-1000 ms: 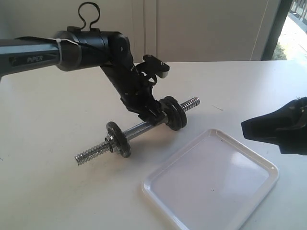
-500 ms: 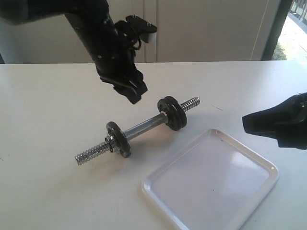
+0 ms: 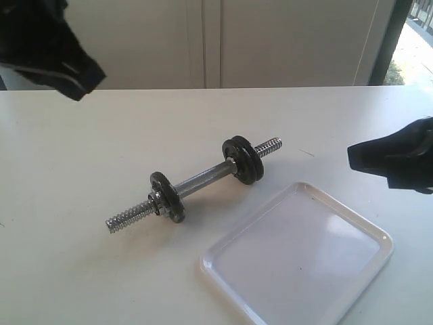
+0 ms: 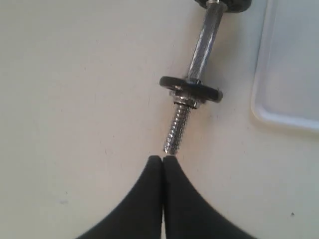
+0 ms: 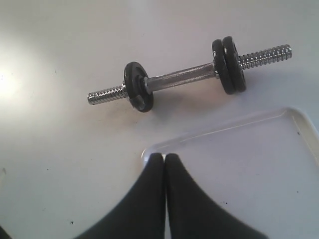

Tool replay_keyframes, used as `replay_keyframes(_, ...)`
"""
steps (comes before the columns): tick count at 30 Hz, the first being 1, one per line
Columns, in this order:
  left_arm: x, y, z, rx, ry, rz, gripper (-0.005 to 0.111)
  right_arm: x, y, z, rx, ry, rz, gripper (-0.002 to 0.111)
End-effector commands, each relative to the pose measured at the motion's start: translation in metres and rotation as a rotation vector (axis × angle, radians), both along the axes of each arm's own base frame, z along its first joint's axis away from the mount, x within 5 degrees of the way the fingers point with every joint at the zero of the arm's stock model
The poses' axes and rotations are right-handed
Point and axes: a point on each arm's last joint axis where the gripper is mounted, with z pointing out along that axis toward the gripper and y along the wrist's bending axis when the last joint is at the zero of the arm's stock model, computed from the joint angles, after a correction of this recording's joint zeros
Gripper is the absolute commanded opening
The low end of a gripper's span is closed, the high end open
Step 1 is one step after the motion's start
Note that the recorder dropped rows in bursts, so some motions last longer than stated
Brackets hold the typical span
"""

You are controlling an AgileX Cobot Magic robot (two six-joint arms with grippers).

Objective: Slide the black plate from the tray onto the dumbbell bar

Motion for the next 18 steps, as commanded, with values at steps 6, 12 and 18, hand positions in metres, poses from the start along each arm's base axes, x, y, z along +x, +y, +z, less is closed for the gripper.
replay_keyframes(6,-0.116,0.084,0.007,-0.183,-0.069,0.135,0.0,0.0,-0.002,0.0,-0.02,-0.024,-0.011,0.0)
replay_keyframes(12,-0.15,0.109,0.014,-0.234,-0.125,0.14,0.0,0.0,-0.002,0.0,-0.02,-0.025,-0.012,0.0)
replay_keyframes(18,-0.152,0.11,0.015,-0.238,-0.133,0.137,0.0,0.0,-0.002,0.0,-0.02,-0.025,-0.012,0.0)
